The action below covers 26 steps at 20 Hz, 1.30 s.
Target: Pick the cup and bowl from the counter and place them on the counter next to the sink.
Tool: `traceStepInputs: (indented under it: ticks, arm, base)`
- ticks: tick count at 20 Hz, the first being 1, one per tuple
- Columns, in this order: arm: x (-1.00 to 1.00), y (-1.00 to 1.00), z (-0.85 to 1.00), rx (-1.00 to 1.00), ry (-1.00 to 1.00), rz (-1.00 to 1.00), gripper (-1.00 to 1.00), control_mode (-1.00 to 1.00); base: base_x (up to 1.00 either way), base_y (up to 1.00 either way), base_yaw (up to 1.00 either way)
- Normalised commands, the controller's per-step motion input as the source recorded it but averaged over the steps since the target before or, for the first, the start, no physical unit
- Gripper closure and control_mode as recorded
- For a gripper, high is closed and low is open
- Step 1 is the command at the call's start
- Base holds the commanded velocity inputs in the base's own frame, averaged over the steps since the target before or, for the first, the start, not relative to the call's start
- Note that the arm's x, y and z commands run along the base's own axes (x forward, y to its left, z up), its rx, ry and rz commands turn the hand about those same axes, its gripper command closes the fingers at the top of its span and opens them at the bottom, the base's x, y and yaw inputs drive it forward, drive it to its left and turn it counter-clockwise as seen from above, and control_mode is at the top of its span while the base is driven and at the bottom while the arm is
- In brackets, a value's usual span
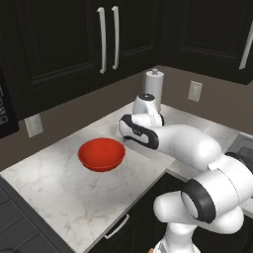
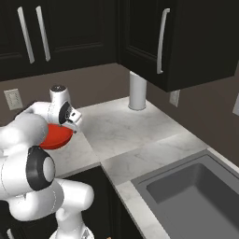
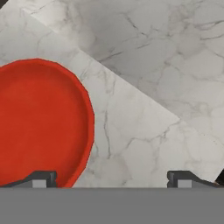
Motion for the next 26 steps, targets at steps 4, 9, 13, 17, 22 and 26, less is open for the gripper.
traceStepInputs:
  ticks: [4,9,13,17,22,26]
  arm:
    - [0.18,0.18,-0.21,0.00,0.00,0.04,-1.00,-1.00]
    - [0.18,0.22,-0.10,0.00,0.00,0.03,-1.00,-1.00]
    - [0.28,0.16,-0.16,0.00,0.00,0.02,-1.00,-1.00]
    - [0.27,0.05,-0.19,0.00,0.00,0.01,-1.00,-1.00]
    - [0.19,0.00,-0.14,0.00,0.00,0.00,-1.00,-1.00]
    - [0.08,0.00,-0.11,0.00,0.00,0.00,-1.00,-1.00]
  base:
    - [0.00,0.00,0.00]
    - [0.00,0.00,0.00]
    - [0.00,0.00,0.00]
    - [0.00,0.00,0.00]
    - [0.00,0.00,0.00]
    - [0.00,0.00,0.00]
